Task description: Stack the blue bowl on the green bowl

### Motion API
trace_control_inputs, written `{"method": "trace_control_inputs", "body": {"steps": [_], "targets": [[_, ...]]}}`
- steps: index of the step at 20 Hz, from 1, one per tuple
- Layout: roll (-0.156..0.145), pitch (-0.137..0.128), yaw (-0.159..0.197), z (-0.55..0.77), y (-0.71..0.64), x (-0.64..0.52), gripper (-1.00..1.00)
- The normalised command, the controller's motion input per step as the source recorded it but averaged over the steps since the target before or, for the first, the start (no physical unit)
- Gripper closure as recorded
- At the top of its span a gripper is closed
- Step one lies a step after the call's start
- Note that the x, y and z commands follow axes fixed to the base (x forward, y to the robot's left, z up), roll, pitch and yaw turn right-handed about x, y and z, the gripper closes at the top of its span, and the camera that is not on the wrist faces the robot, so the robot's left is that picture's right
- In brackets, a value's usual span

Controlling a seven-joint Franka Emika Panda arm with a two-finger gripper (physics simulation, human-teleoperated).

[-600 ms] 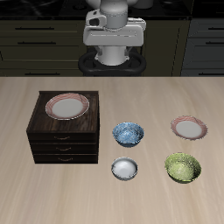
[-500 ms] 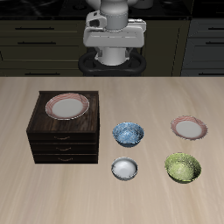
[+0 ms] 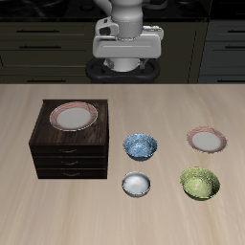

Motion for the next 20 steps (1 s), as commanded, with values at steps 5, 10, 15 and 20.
{"method": "trace_control_inputs", "body": {"steps": [5,10,15,20], "targets": [[0.000,-0.016,0.021,-0.01,0.11,0.32,-1.00],[0.025,0.014,-0.007,-0.04,0.27,0.28,-1.00],[0.012,-0.002,-0.012,0.01,0.19,0.21,-1.00],[0.007,-0.010,-0.036,0.06,0.21,0.32,-1.00]]}}
